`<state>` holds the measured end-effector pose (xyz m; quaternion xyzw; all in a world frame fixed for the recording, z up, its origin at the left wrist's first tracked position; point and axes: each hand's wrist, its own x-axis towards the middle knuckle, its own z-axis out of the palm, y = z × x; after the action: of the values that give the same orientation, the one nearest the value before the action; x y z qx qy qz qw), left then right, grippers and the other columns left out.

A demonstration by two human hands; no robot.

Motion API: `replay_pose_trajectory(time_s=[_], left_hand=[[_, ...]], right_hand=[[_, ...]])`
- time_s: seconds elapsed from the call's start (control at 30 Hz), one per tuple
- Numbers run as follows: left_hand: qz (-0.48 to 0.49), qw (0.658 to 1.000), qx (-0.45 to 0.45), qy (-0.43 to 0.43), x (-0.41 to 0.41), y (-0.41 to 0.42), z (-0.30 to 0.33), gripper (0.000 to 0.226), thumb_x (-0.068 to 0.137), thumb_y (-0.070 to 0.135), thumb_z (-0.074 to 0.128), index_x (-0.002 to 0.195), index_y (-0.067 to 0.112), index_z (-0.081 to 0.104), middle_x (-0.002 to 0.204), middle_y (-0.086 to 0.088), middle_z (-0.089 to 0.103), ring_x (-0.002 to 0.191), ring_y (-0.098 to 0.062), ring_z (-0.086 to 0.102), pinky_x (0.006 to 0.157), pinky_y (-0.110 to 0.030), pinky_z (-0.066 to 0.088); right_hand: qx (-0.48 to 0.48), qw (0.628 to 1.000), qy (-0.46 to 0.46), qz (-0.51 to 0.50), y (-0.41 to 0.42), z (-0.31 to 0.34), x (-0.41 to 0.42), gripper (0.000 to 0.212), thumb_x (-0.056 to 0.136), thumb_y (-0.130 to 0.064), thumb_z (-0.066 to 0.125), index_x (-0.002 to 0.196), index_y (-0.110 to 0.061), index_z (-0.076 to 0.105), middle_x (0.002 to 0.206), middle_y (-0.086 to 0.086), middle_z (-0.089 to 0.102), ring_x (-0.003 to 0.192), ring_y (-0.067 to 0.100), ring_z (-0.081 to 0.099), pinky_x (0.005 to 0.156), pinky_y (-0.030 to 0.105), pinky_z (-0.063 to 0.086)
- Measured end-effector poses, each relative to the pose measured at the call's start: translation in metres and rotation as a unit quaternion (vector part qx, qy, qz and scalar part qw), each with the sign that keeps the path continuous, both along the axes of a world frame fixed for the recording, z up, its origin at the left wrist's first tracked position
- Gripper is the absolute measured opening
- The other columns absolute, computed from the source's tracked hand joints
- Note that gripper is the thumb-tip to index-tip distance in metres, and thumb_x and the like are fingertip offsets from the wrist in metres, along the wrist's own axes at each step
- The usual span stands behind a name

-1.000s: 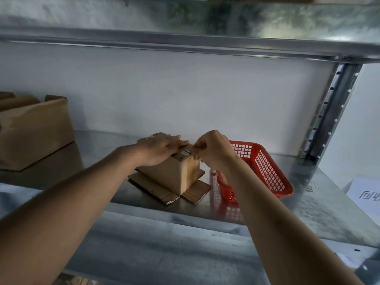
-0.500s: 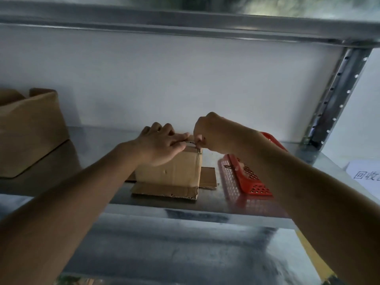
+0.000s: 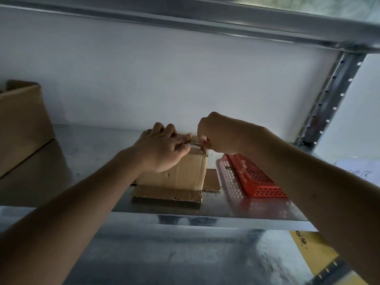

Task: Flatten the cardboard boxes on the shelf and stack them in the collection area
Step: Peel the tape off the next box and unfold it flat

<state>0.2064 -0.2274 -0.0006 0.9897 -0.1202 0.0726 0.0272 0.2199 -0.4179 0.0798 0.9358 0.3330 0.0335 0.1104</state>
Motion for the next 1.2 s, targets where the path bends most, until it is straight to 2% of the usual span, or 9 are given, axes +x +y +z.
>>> replay_pose_trajectory(time_s=[0.1, 0.2, 0.33, 0.43, 0.57, 0.73, 0.9, 1.03, 1.2], left_hand=[[-0.002, 1.000, 0.005, -0.008, 0.001, 0.000, -0.001, 0.061, 0.102, 0.067, 0.008, 0.159, 0.049, 0.022, 0.146, 0.003, 0.035, 0.140, -0.025, 0.024, 0.116, -0.048, 0.028], [-0.003, 1.000, 0.003, -0.012, 0.001, 0.000, -0.002, 0.061, 0.100, 0.066, 0.009, 0.156, 0.049, 0.027, 0.145, 0.004, 0.036, 0.139, -0.024, 0.025, 0.115, -0.049, 0.030], [-0.005, 1.000, 0.005, -0.013, -0.002, -0.001, -0.001, 0.067, 0.097, 0.068, 0.003, 0.158, 0.047, 0.024, 0.144, 0.003, 0.036, 0.137, -0.024, 0.026, 0.114, -0.050, 0.031], [-0.006, 1.000, 0.008, -0.011, -0.004, -0.002, 0.001, 0.074, 0.093, 0.068, -0.001, 0.160, 0.046, 0.020, 0.144, 0.003, 0.037, 0.136, -0.024, 0.027, 0.112, -0.050, 0.032], [0.001, 1.000, 0.018, -0.018, -0.001, -0.004, 0.002, 0.062, 0.103, 0.064, 0.005, 0.161, 0.046, 0.017, 0.149, 0.003, 0.036, 0.139, -0.025, 0.027, 0.113, -0.050, 0.031], [0.006, 1.000, 0.016, -0.012, -0.001, -0.004, 0.001, 0.065, 0.100, 0.065, 0.004, 0.161, 0.047, 0.014, 0.150, 0.003, 0.035, 0.140, -0.026, 0.025, 0.114, -0.051, 0.031], [0.009, 1.000, 0.012, -0.013, -0.001, -0.004, 0.000, 0.067, 0.097, 0.066, 0.003, 0.161, 0.049, 0.013, 0.146, 0.007, 0.035, 0.136, -0.022, 0.024, 0.113, -0.048, 0.031], [0.009, 1.000, -0.005, -0.012, 0.001, -0.002, 0.000, 0.063, 0.100, 0.067, 0.006, 0.160, 0.051, 0.015, 0.147, 0.009, 0.035, 0.137, -0.021, 0.023, 0.115, -0.048, 0.028], [0.003, 1.000, -0.011, 0.000, 0.000, 0.000, 0.001, 0.067, 0.097, 0.070, 0.005, 0.160, 0.051, 0.016, 0.147, 0.014, 0.035, 0.136, -0.018, 0.022, 0.116, -0.045, 0.026]], right_hand=[[-0.041, 0.998, -0.035, 0.015, 0.006, -0.001, -0.003, 0.013, 0.096, -0.003, 0.060, 0.095, -0.011, 0.070, 0.085, 0.004, 0.064, 0.074, 0.021, 0.067, 0.070, 0.035, 0.058], [-0.044, 0.997, -0.052, 0.029, 0.009, -0.002, -0.005, 0.012, 0.098, -0.018, 0.063, 0.087, -0.015, 0.058, 0.076, -0.002, 0.051, 0.065, 0.015, 0.056, 0.065, 0.033, 0.052], [-0.031, 0.998, -0.037, 0.031, 0.002, -0.004, -0.003, 0.013, 0.093, -0.024, 0.071, 0.098, -0.013, 0.070, 0.090, 0.001, 0.065, 0.078, 0.017, 0.064, 0.072, 0.033, 0.058], [0.026, 0.999, -0.010, 0.035, -0.010, -0.005, 0.001, 0.013, 0.091, -0.023, 0.073, 0.102, -0.016, 0.074, 0.097, -0.002, 0.067, 0.088, 0.018, 0.067, 0.081, 0.036, 0.058], [0.111, 0.993, -0.014, 0.042, -0.022, -0.016, 0.004, 0.012, 0.092, -0.018, 0.076, 0.101, -0.011, 0.074, 0.098, 0.000, 0.068, 0.088, 0.015, 0.066, 0.082, 0.036, 0.058], [0.202, 0.978, -0.049, -0.003, -0.025, -0.040, -0.001, 0.013, 0.101, -0.015, 0.063, 0.105, -0.007, 0.073, 0.100, 0.008, 0.073, 0.086, 0.019, 0.069, 0.079, 0.037, 0.060], [0.338, 0.934, -0.022, -0.112, -0.026, -0.070, -0.011, 0.019, 0.095, 0.002, 0.061, 0.086, -0.003, 0.077, 0.080, 0.011, 0.074, 0.077, 0.026, 0.071, 0.072, 0.045, 0.061], [0.459, 0.879, 0.020, -0.131, -0.028, -0.086, -0.016, 0.021, 0.091, 0.008, 0.059, 0.079, 0.002, 0.076, 0.074, 0.011, 0.075, 0.069, 0.023, 0.075, 0.069, 0.049, 0.062], [0.492, 0.861, -0.010, -0.127, -0.023, -0.093, -0.016, 0.023, 0.092, 0.003, 0.061, 0.087, -0.009, 0.080, 0.080, 0.003, 0.077, 0.072, 0.024, 0.074, 0.072, 0.044, 0.061]])
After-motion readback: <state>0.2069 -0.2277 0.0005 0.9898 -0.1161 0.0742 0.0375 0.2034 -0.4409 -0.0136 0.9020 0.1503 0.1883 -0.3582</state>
